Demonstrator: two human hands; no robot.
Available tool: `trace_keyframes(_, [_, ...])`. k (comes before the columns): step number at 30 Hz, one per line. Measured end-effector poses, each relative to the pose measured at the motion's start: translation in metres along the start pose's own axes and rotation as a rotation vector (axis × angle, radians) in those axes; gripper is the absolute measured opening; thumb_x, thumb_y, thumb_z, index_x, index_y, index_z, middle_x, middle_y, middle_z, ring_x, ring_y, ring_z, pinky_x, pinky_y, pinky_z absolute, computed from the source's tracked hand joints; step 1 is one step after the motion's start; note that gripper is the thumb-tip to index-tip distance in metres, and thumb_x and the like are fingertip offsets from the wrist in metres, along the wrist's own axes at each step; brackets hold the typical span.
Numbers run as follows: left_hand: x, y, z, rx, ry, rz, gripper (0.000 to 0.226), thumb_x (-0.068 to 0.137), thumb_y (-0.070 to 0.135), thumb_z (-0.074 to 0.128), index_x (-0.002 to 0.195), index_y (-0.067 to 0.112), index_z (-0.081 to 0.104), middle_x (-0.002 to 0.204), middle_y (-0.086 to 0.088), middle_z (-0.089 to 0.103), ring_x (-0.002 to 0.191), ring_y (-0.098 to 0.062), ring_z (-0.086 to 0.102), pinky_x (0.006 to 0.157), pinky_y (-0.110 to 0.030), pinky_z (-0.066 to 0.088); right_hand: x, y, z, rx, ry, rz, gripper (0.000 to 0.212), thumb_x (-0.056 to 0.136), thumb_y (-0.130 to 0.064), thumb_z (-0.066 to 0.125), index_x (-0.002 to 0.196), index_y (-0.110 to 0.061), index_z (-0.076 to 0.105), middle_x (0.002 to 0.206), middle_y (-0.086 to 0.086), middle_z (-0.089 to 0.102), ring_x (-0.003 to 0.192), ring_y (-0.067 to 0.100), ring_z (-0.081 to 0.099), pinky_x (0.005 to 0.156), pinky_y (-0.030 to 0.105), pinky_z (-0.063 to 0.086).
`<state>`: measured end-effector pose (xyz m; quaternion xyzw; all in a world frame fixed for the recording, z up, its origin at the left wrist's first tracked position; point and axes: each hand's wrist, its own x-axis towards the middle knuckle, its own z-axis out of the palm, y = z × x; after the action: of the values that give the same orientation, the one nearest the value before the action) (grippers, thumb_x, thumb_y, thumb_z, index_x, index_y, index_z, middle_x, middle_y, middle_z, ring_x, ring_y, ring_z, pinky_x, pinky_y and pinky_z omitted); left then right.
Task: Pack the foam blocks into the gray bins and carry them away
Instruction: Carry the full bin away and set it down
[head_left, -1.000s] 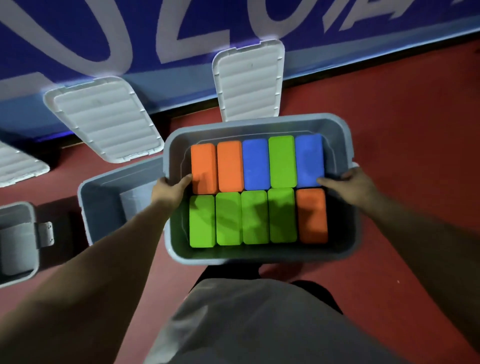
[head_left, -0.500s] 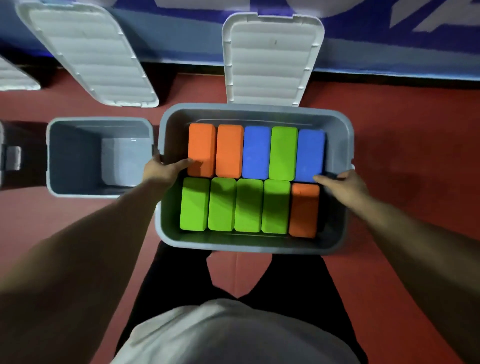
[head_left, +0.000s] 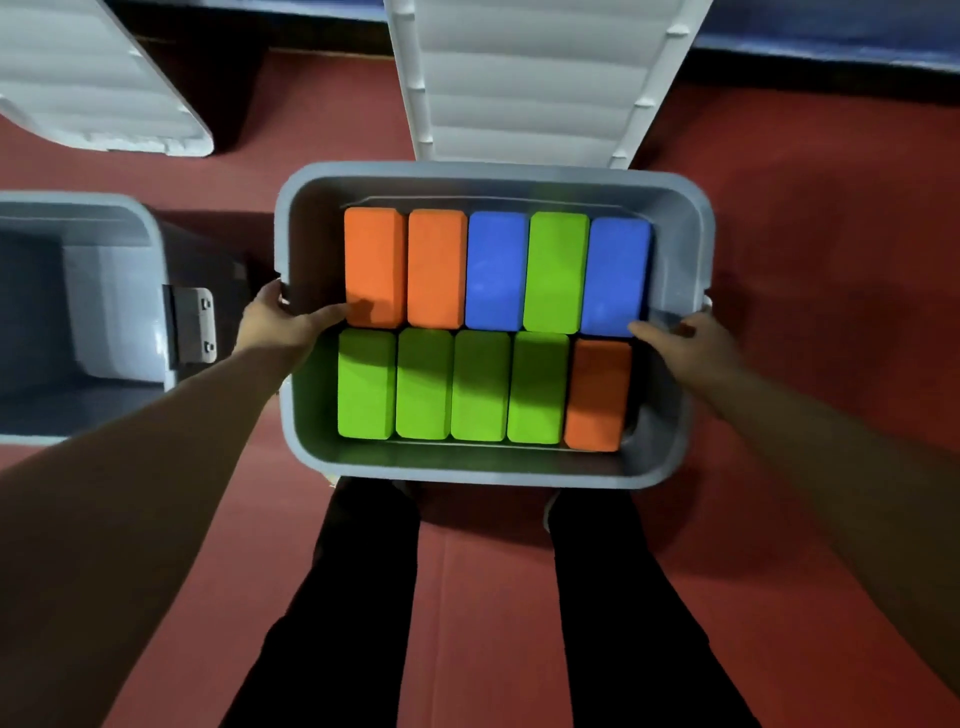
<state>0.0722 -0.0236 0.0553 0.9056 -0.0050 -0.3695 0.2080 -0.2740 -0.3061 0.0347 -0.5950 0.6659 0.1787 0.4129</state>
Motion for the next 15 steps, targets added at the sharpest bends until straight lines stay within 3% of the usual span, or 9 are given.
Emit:
trace_keyframes(2, [0.025,-0.017,0.016,0.012,-0.020,-0.015,0.065,0.062,0.055,0.085,0.113,0.022,0.062,0.101,0.003,0.070,0.088,-0.018,0.068,0.077,-0.036,0.058,0.023,-0.001,0.025,0.088,0.026,0.004,0.086,0.056,-0.079,0.061,0.117,-0.019,0.062,0.114,0.005,0.067,0.107,0.028,0.062,0.095,0.040,0.050])
trace_keyframes(5, [0.050,-0.044,0.040,0.037,-0.117,-0.090,0.070,0.063,0.051,0.087,0.121,0.022,0.059,0.110,0.002,0.070,0.093,-0.017,0.069,0.081,-0.035,0.058,0.051,0.004,0.064,0.097,0.012,0.043,0.082,0.080,-0.062,0.063,0.148,-0.021,0.040,0.144,0.010,0.051,0.133,0.033,0.046,0.113,0.044,0.036])
trace_keyframes(9, [0.063,-0.066,0.062,0.203,-0.051,-0.071,0.098,0.056,0.067,0.081,0.137,0.026,0.046,0.128,-0.006,0.057,0.108,-0.025,0.062,0.091,-0.042,0.055,0.067,0.014,0.087,0.007,0.047,0.187,0.099,0.080,-0.066,0.063,0.156,-0.017,0.023,0.154,0.018,0.036,0.137,0.039,0.039,0.113,0.042,0.033])
trace_keyframes(12, [0.064,-0.070,0.067,0.304,-0.032,-0.067,0.104,0.064,0.063,0.080,0.147,0.025,0.031,0.137,-0.013,0.043,0.121,-0.034,0.052,0.100,-0.049,0.047,0.069,0.012,0.086,-0.002,0.014,0.211,0.110,0.070,-0.072,0.062,0.157,-0.020,0.021,0.154,0.016,0.037,0.136,0.038,0.042,0.112,0.043,0.036])
trace_keyframes(15, [0.065,-0.058,0.060,0.358,-0.056,-0.100,0.103,0.057,0.071,0.075,0.139,0.019,0.041,0.130,-0.014,0.050,0.115,-0.036,0.056,0.093,-0.050,0.052,0.071,0.003,0.081,-0.050,-0.070,0.247,0.125,0.051,-0.081,0.056,0.156,-0.021,0.026,0.151,0.014,0.042,0.131,0.037,0.047,0.109,0.045,0.041])
